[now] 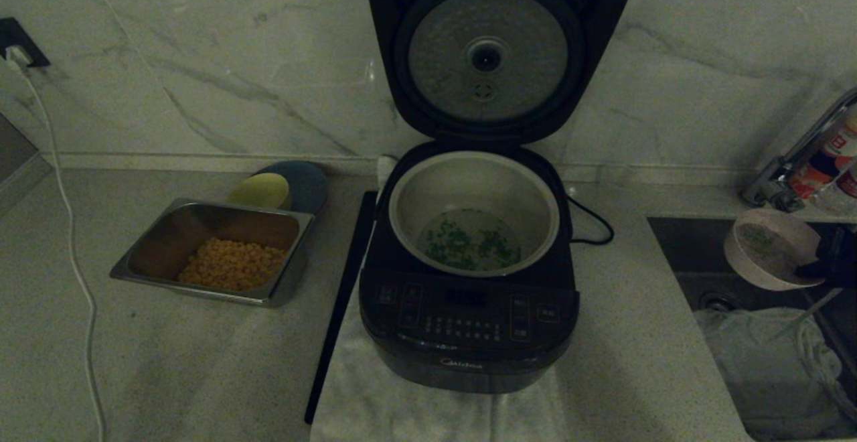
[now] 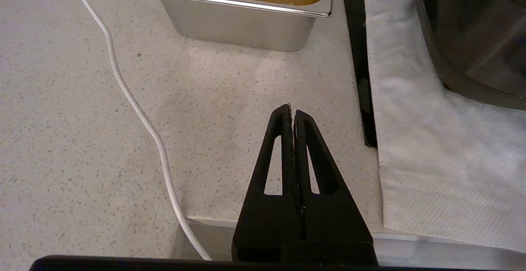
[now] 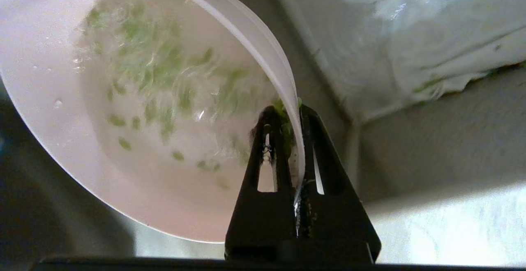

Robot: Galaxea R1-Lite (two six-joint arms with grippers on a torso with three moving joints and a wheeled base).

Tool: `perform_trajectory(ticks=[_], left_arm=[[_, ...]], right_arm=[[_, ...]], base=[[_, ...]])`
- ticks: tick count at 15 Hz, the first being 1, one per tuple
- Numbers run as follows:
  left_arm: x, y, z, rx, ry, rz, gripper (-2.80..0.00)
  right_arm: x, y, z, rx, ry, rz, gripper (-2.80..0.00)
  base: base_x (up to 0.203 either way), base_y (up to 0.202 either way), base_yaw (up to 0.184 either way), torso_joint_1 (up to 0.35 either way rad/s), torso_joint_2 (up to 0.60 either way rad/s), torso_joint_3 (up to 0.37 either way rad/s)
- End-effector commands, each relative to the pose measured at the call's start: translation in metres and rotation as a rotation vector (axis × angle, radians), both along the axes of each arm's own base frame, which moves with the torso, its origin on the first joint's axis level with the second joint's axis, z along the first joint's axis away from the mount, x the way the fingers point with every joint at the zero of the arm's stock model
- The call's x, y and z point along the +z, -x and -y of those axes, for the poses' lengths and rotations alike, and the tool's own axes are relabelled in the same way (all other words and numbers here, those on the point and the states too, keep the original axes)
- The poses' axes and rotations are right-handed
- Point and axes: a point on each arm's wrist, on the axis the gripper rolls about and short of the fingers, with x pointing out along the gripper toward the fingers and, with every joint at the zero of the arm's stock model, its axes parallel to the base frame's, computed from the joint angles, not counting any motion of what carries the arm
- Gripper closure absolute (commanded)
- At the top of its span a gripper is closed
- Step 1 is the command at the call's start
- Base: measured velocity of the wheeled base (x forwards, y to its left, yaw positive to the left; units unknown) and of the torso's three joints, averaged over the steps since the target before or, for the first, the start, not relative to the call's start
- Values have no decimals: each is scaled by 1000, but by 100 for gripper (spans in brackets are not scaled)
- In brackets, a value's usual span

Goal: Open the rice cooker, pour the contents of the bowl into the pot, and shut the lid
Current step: Pour the water from the bowl into the rice cooker

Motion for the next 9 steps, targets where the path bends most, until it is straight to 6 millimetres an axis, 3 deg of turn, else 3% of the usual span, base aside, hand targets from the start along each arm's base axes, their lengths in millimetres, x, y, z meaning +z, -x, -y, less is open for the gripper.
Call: perform_trajectory(ticks=[1, 7, 9], left_arm=[[0, 0, 0, 0, 0, 0, 0], [0, 0, 0, -1, 0, 0, 0], [0, 0, 0, 0, 0, 0, 0]], right_arm=[[44, 14, -39, 94, 45, 33, 0], [106, 30, -122, 367, 74, 105, 0], [118, 34, -151, 451, 105, 127, 0]], base=[[0, 0, 0, 0, 0, 0], [0, 0, 0, 0, 0, 0], [0, 0, 0, 0, 0, 0]])
